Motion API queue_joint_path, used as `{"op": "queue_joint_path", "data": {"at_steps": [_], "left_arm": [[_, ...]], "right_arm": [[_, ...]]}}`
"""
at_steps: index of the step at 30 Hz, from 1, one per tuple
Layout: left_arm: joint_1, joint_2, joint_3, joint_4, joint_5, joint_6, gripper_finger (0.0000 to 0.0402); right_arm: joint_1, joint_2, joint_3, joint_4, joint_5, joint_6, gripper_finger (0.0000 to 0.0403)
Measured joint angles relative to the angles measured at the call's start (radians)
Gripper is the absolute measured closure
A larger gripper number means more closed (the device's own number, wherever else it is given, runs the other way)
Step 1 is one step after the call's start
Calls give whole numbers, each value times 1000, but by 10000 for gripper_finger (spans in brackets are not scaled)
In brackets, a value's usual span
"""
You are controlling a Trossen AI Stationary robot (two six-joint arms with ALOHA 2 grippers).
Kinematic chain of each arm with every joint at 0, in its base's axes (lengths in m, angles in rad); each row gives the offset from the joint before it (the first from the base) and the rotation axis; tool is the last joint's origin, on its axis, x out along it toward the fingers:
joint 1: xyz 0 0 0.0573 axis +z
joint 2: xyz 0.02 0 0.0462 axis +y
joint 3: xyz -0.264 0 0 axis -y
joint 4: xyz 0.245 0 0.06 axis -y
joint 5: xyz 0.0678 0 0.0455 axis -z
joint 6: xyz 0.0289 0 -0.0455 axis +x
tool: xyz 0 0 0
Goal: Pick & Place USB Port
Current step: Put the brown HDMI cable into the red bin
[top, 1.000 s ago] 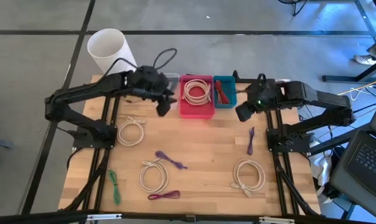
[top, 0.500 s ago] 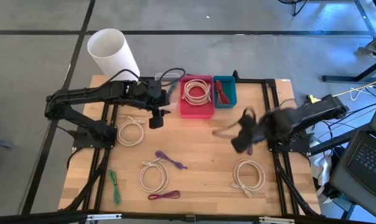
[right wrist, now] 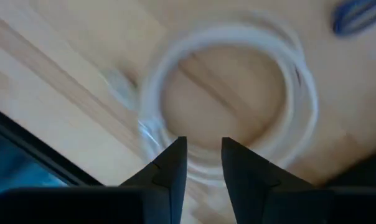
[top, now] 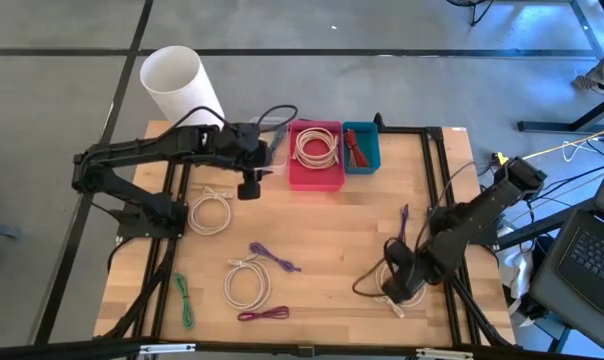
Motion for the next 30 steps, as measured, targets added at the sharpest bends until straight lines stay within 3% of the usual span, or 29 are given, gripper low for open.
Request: {"op": "queue_joint_path", "data": {"at_steps": [5,12,17,25,30], "left_arm": [[16,0,0,1,3,1,261],[16,0,0,3,5,1,261],[16,0,0,6,2,2,261],[16,0,0,63,4,31,261],[16,0,0,63,4,37,261]], "right_arm": [[19,46,-16,-77,-106,-63,312],[16,97,-17,-126,-52,-62,310],[11,131,-27,-90,-49,-59,279],[11,135,-165,53,-84,45,200],[11,130,-245,146,-91,65,196]]}}
